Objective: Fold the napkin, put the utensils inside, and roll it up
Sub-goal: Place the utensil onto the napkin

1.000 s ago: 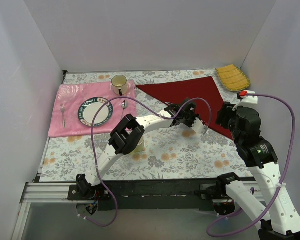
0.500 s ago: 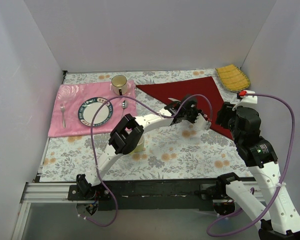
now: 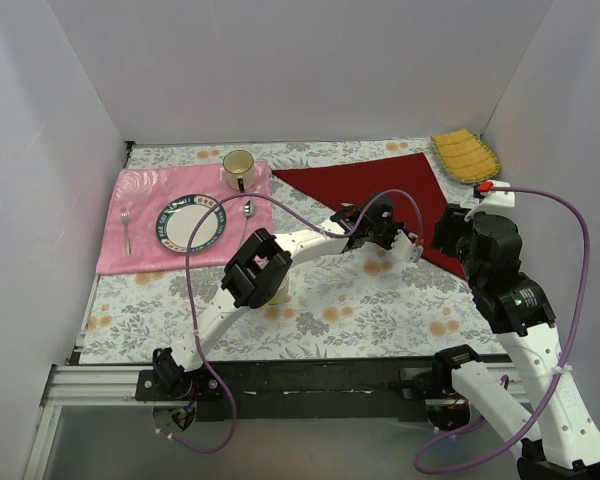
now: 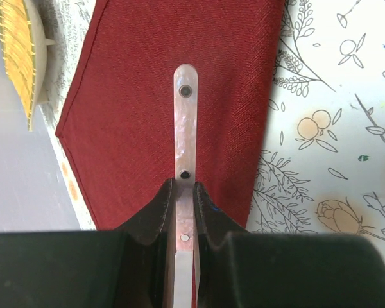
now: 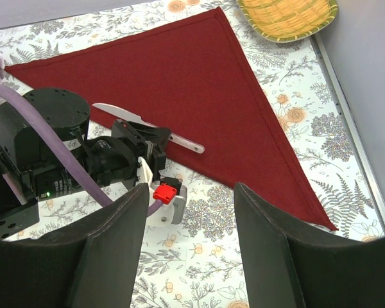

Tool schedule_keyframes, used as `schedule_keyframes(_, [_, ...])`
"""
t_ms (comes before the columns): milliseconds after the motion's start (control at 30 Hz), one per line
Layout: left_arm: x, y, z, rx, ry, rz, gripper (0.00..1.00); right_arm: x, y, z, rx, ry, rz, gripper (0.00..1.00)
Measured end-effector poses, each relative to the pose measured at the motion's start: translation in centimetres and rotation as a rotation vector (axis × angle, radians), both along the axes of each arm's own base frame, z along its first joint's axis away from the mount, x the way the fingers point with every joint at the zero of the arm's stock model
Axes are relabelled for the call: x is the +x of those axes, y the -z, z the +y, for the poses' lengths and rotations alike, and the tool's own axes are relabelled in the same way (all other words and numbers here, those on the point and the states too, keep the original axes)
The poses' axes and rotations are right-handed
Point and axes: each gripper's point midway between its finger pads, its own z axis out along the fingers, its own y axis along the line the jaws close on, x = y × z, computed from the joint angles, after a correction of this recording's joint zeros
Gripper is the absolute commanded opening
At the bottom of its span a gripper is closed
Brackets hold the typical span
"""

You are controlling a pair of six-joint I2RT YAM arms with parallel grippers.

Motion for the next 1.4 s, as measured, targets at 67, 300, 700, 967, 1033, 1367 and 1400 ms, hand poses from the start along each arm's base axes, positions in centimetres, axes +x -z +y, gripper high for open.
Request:
schedule_keyframes(67, [0.0,0.2,0.0,0.001,-0.001,0.006,0.00,0.0,0.0,0.1,0.001,-0.003,-0.001,0.64])
schedule_keyframes(300, [-0.2,0.1,-0.2,-0.013,0.003,0.020,0.00,0.0,0.1,0.1,0.002,-0.006,0.001,0.64])
schedule_keyframes(700, [-0.3,0.6,-0.2,-0.014,0.009,0.018,0.07,0.0,0.1,0.1,0.002,-0.006,0.000,0.64])
schedule_keyframes(967, [-0.6,1.5,0.1,-0.002,0.014,0.024,0.15,-0.1,0.1,0.1,0.003,-0.006,-0.002,0.65])
schedule_keyframes(1033, [-0.6,1.3,0.0,-0.009,0.015,0.020,0.20,-0.1,0.1,0.1,0.003,-0.006,-0.002,0.64])
schedule_keyframes(1367, [-0.4,0.8,-0.5,-0.042,0.022,0.007,0.62,0.0,0.7,0.1,-0.001,-0.006,0.012,0.64])
schedule_keyframes(1400, [-0.4,0.7,-0.6,-0.045,0.021,0.005,0.66,0.0,0.7,0.1,-0.002,-0.006,0.014,0.65])
